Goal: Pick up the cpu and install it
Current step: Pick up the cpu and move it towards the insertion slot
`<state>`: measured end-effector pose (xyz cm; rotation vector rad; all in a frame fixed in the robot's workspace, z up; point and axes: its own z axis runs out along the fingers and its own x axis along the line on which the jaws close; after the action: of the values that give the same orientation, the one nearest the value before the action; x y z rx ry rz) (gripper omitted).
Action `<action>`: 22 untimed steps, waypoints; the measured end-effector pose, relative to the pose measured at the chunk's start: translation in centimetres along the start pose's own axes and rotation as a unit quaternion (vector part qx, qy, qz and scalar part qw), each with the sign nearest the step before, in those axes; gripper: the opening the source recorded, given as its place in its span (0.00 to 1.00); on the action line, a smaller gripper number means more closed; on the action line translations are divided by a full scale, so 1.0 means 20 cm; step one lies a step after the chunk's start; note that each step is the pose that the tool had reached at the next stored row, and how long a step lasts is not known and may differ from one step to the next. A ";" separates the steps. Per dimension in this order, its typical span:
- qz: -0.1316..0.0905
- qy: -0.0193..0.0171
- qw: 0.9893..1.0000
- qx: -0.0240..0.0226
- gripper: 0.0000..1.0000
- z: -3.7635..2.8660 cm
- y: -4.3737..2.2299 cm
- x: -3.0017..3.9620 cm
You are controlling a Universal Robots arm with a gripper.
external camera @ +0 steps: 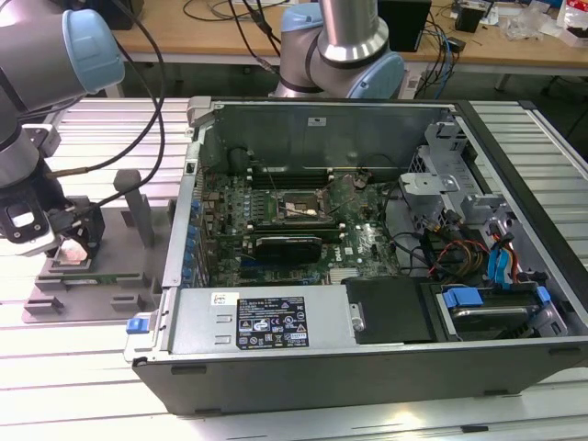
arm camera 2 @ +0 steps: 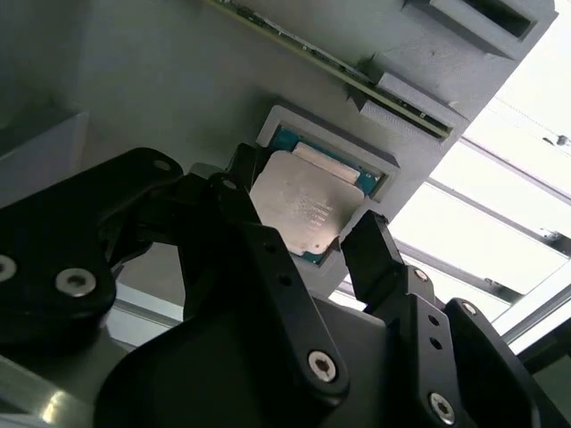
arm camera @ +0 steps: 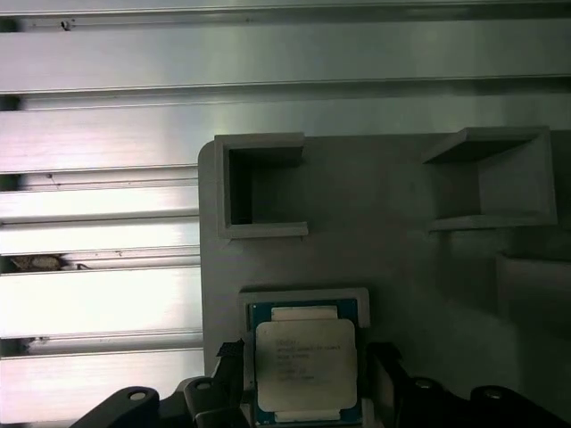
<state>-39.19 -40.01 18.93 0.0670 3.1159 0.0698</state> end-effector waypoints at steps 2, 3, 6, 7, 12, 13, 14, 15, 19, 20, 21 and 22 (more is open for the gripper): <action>0.000 0.000 1.000 0.000 0.66 0.000 0.000 0.000; 0.000 0.000 1.000 0.000 0.66 0.000 0.000 0.000; 0.000 0.000 1.000 0.000 0.58 0.001 0.000 0.000; 0.000 0.000 1.000 0.000 0.58 0.001 0.000 0.000; 0.000 0.000 1.000 0.000 0.55 0.002 0.000 0.000; 0.000 0.000 1.000 0.000 0.55 0.002 0.000 0.000; 0.000 0.000 1.000 0.000 0.55 0.003 0.000 0.000; 0.000 0.000 1.000 0.000 0.55 0.003 0.000 0.000; 0.000 0.000 1.000 -0.001 0.55 0.004 -0.001 0.000; 0.000 0.000 1.000 -0.002 0.55 0.004 -0.001 0.000; 0.000 0.000 1.000 -0.002 0.55 0.003 -0.001 0.000; 0.000 0.000 1.000 -0.002 0.55 0.000 -0.001 0.000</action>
<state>-39.19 -40.03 18.93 0.0680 3.1156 0.0759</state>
